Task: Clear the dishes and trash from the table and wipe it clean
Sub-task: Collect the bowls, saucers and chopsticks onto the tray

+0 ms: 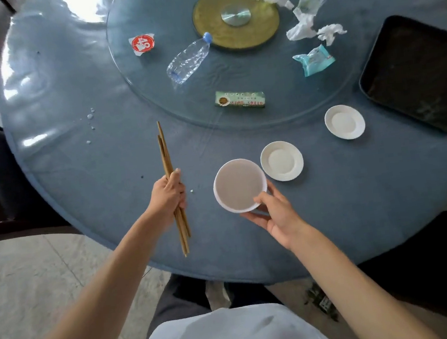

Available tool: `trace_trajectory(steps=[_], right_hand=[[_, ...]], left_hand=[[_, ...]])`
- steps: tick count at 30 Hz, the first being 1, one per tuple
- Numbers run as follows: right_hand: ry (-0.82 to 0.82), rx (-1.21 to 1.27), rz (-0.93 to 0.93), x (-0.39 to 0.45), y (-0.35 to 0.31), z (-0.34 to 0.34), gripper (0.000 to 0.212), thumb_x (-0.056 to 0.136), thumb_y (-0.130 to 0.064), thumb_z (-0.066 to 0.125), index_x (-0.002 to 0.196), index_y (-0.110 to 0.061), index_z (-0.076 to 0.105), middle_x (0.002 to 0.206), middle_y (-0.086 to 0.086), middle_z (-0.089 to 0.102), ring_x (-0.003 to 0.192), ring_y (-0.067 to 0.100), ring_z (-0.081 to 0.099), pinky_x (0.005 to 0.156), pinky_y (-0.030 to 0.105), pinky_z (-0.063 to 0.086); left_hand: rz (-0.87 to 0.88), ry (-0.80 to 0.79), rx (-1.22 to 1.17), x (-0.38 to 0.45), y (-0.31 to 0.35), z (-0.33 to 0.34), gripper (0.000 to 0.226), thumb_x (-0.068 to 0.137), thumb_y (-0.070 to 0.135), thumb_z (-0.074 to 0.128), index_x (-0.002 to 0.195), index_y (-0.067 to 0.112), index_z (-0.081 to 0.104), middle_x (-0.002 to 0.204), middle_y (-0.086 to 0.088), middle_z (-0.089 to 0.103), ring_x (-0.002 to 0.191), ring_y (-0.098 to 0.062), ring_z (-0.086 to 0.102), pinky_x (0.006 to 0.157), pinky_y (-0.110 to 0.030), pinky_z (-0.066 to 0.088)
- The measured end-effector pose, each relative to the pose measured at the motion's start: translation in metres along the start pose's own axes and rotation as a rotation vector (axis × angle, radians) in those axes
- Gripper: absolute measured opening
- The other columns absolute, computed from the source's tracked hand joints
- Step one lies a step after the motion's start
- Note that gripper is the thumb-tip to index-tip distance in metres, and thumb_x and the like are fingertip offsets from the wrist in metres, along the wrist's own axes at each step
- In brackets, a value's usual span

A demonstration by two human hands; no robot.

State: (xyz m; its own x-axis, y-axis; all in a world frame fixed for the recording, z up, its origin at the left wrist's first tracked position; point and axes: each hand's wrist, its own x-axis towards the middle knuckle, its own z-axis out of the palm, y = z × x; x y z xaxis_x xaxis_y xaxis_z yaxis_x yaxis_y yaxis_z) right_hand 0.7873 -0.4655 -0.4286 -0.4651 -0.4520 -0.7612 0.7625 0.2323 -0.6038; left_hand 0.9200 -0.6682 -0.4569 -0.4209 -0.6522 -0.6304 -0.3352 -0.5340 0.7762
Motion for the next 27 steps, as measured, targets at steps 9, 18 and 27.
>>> trace_trajectory(steps=[9,18,27], right_hand=[[0.212,0.264,-0.152,-0.098,0.058,-0.072,0.046,0.098,-0.002,0.052,0.135,-0.027,0.059,0.135,0.013,0.060,0.115,0.032,0.066,0.093,0.047,0.061],[0.430,0.536,-0.210,-0.213,0.127,-0.170,0.046,0.097,-0.002,0.049,0.135,-0.025,0.061,0.125,0.015,0.059,0.120,0.043,0.063,0.062,0.031,0.063],[0.537,0.683,-0.239,-0.346,0.188,-0.310,0.034,0.095,-0.003,0.054,0.122,-0.020,0.065,0.131,0.023,0.060,0.116,0.044,0.067,0.065,0.030,0.064]], left_hand=[[-0.117,-0.444,-0.052,-0.088,-0.037,0.056,0.043,0.104,0.042,0.051,0.069,0.027,0.030,0.056,0.008,0.018,0.043,-0.006,0.019,0.038,-0.018,0.023],[-0.230,-0.782,0.122,-0.196,-0.098,0.118,0.045,0.104,0.043,0.048,0.066,0.027,0.031,0.069,0.004,0.011,0.053,-0.009,0.013,0.040,-0.017,0.021],[-0.303,-0.979,0.266,-0.328,-0.175,0.247,0.041,0.105,0.041,0.047,0.068,0.024,0.038,0.061,0.008,0.027,0.046,-0.005,0.026,0.041,-0.017,0.027]])
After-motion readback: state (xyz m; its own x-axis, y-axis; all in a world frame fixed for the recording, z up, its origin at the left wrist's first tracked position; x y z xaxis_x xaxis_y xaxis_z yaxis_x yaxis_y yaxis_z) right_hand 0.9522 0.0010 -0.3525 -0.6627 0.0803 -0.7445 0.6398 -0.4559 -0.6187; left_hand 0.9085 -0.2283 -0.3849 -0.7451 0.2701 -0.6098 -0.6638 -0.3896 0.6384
